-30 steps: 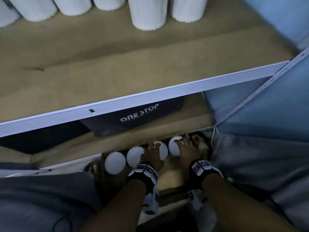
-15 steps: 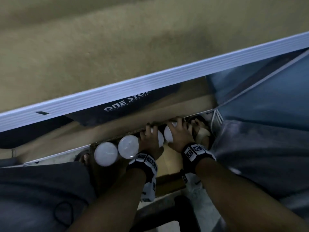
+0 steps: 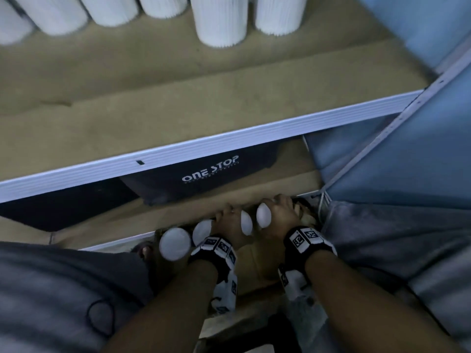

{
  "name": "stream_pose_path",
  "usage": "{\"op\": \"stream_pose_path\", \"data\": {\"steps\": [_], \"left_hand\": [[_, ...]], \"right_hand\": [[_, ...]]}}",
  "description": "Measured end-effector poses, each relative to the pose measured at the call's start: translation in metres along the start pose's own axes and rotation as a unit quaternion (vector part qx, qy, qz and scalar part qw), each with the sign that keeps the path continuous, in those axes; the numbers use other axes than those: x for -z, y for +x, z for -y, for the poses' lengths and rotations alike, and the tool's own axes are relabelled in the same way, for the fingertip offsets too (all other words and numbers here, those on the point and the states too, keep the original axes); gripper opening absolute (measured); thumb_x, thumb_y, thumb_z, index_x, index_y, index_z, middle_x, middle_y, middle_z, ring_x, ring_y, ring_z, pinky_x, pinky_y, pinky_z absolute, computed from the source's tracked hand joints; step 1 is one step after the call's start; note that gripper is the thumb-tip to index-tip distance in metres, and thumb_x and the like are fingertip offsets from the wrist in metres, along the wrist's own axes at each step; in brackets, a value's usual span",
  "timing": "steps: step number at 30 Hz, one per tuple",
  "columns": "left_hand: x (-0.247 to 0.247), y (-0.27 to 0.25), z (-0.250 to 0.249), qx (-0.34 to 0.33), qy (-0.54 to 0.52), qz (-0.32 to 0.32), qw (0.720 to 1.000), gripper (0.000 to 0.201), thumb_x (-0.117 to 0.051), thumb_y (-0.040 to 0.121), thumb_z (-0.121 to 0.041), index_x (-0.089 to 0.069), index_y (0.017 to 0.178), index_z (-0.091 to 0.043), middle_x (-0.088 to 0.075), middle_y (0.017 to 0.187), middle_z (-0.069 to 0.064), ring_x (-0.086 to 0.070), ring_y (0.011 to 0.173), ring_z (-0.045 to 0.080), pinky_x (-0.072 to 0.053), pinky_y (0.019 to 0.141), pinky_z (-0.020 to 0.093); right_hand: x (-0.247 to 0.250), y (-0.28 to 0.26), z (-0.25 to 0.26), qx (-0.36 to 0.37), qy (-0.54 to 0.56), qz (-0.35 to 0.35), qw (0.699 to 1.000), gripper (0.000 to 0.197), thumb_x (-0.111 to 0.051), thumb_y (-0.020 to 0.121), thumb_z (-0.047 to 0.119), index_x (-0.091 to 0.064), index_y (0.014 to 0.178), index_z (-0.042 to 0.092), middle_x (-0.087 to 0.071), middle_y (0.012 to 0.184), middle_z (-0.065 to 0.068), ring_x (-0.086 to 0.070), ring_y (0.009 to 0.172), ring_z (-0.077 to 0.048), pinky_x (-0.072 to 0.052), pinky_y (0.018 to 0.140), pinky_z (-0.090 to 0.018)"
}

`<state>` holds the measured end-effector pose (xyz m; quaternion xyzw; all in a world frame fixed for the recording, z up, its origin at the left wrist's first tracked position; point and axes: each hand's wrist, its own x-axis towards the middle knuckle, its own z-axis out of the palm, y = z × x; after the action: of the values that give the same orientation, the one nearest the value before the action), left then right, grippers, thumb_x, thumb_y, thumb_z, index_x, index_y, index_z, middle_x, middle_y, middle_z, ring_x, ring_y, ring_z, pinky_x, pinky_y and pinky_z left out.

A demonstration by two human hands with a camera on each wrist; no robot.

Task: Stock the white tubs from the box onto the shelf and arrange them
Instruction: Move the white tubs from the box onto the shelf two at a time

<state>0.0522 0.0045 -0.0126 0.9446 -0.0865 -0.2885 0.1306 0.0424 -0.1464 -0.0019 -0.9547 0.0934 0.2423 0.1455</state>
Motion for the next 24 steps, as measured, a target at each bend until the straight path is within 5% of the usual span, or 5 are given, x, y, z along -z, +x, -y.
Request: {"op": "stream_pose_path", "data": {"steps": [6,10,17,24], "left_hand": [[0.061,-0.040,-0.010,-0.050,0.000,-0.002,0.999,0.082,-0.074,0.067,-0.037,-0.037,0.137,-0.016,-0.041,0.135,0.011,-0.047,0.122,0.034,-0.042,0.100,0.039],[0.098,-0.072,-0.007,-0.058,-0.018,-0.028,0.998,0.080,-0.077,0.062,-0.044,-0.042,0.131,-0.025,-0.038,0.128,0.007,-0.042,0.119,0.037,-0.044,0.097,0.042],[0.173,-0.141,0.001,-0.094,-0.025,-0.094,0.991,0.074,-0.075,0.059,-0.047,-0.049,0.126,-0.029,-0.046,0.121,0.002,-0.046,0.117,0.030,-0.048,0.094,0.046],[0.252,-0.213,0.009,-0.132,-0.071,-0.211,0.966,0.069,-0.078,0.057,-0.037,-0.056,0.122,-0.034,-0.057,0.123,-0.007,-0.054,0.113,0.013,-0.048,0.091,0.029]], "right_hand": [[0.042,-0.032,0.018,0.010,0.022,-0.001,1.000,0.080,-0.070,0.060,0.045,-0.038,0.133,0.034,-0.034,0.135,-0.006,-0.033,0.130,-0.033,-0.035,0.105,-0.049],[0.070,-0.051,0.037,0.043,0.017,-0.005,0.999,0.070,-0.069,0.050,0.050,-0.051,0.115,0.030,-0.048,0.130,-0.008,-0.040,0.119,-0.031,-0.043,0.099,-0.038],[0.150,-0.121,0.083,0.124,0.064,-0.065,0.988,0.066,-0.080,0.058,0.033,-0.057,0.119,0.029,-0.044,0.118,-0.006,-0.042,0.119,-0.031,-0.048,0.095,-0.045],[0.214,-0.180,0.123,0.236,0.085,-0.157,0.955,0.065,-0.080,0.054,0.035,-0.062,0.117,0.032,-0.056,0.121,-0.001,-0.048,0.119,-0.026,-0.046,0.098,-0.036]]}}
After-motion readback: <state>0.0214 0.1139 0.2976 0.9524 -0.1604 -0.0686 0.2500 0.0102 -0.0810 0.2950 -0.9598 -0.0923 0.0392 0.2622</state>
